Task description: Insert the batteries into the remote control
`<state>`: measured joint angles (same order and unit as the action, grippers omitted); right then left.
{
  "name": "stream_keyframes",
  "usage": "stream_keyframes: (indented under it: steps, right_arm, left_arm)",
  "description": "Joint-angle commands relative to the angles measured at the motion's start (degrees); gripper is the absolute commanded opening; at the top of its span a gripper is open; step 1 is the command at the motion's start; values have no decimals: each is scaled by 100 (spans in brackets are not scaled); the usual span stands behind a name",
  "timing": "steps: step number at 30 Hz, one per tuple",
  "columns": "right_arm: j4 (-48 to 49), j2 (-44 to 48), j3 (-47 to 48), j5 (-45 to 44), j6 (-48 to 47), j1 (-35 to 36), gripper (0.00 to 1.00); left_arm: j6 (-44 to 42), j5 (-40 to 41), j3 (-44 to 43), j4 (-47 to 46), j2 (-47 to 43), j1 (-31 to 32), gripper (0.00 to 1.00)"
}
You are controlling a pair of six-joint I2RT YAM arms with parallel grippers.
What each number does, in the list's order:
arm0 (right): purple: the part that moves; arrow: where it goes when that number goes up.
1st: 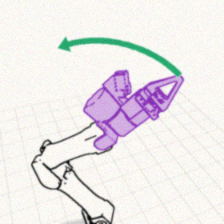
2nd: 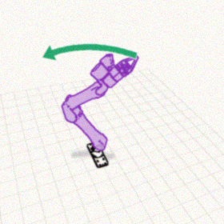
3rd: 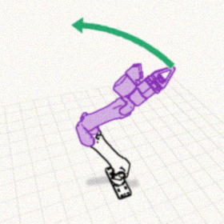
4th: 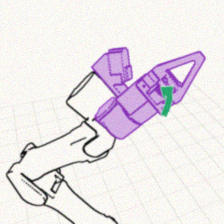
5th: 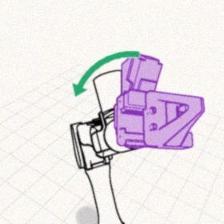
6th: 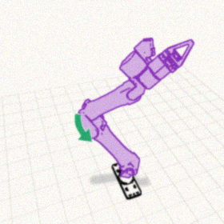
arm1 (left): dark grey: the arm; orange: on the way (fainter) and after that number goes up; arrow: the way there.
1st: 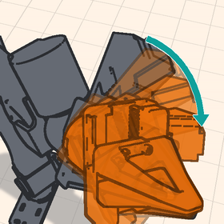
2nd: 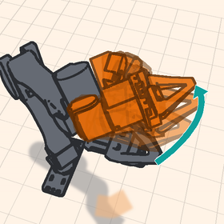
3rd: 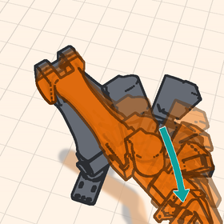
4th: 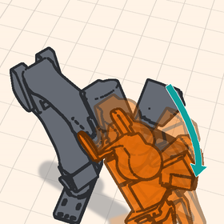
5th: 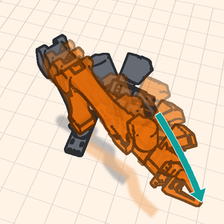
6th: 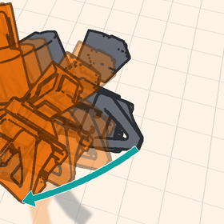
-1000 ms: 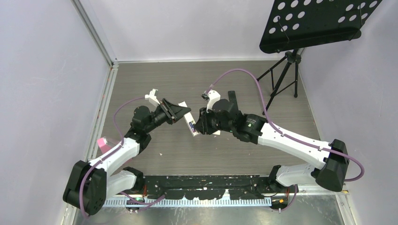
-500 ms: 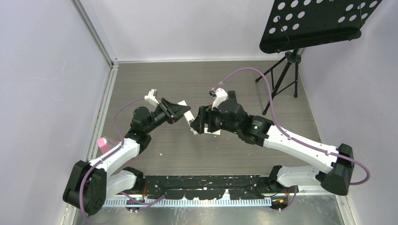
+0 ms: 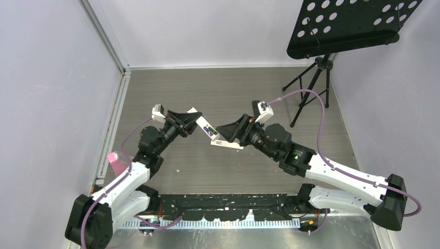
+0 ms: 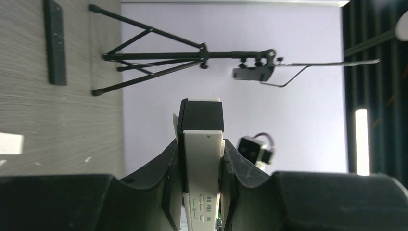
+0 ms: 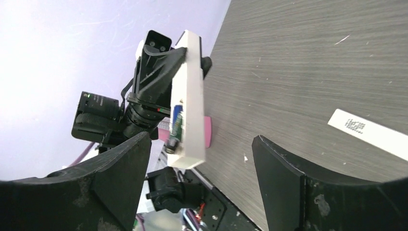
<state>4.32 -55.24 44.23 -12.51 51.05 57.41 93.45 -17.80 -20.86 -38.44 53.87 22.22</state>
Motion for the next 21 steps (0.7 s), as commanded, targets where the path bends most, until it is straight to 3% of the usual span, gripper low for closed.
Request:
stream_keyframes:
  steps: [1,8,18,21]
  right_arm:
    - [1124,-6,-176,79,711,33,82]
    - [1633,-296,-150,249,1065,33,81]
    - [1757,-582,-121,314,1259,34,58]
    - [1751,-602,-108,304,1301,31,56]
  left_arm:
    - [857,482,11,-81,-298,1,0]
    - [1107,526,38,-206,-394,2,0]
    - [1116,441,72,-341,-340,2,0]
    - [1149,455,91,-465,-331,2,0]
